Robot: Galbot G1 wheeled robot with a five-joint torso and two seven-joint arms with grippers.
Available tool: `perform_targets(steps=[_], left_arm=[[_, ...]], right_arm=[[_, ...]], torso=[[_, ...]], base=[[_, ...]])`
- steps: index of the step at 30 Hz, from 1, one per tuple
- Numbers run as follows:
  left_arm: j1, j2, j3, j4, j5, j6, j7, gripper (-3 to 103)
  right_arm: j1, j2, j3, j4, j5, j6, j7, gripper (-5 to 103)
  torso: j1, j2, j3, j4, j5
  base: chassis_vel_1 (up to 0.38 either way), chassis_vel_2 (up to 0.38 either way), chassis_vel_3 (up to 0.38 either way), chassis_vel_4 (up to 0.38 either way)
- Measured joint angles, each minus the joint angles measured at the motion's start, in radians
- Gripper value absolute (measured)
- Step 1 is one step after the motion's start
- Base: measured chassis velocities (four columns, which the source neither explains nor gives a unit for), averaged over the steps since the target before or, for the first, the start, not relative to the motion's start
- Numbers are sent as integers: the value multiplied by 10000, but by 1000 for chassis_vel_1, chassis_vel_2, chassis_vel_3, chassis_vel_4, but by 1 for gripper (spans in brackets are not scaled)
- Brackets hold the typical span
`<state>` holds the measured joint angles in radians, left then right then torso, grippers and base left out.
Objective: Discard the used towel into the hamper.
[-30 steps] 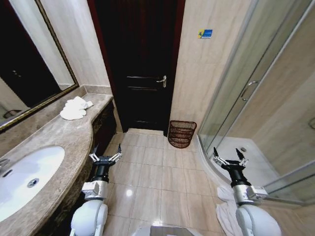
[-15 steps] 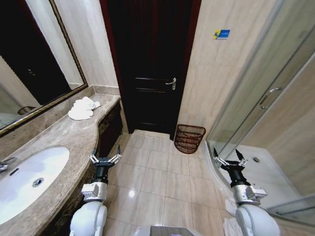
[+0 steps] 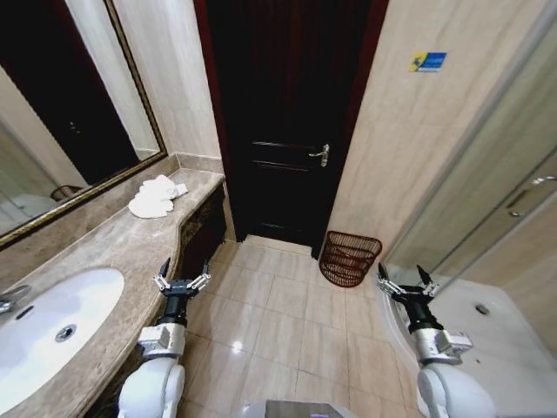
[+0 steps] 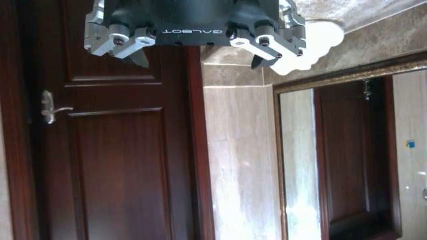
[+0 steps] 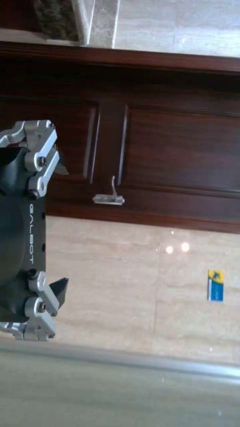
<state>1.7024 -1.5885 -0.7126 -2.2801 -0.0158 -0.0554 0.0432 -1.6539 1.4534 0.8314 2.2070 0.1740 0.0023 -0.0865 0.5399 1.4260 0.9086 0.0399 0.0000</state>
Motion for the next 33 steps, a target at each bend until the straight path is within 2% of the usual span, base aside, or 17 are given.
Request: perform_targets(steps=[20, 27, 28, 33], left_arm=[[3, -13, -33, 151, -182, -110, 9, 100], [56, -105, -34, 193, -171, -224, -13, 100], [74, -116, -36, 205, -168, -260, -15, 100], [136, -156, -59, 240, -155, -350, -27, 100]], right_arm=[[119, 63, -96, 21, -195, -79, -23, 100], [93, -6, -81, -29, -179, -63, -25, 100], [83, -13, -78, -38, -174, -52, -24, 100], [81, -23, -75, -91, -154, -27, -24, 100]], torso=[[0, 0, 1, -4, -2], [1, -1, 0, 2, 4], [1, -1, 0, -4, -8], [-1, 0, 0, -2, 3]], base=[[-130, 200, 208, -130], [-113, 240, 226, -126], [-124, 230, 252, -110], [-115, 251, 256, -122]])
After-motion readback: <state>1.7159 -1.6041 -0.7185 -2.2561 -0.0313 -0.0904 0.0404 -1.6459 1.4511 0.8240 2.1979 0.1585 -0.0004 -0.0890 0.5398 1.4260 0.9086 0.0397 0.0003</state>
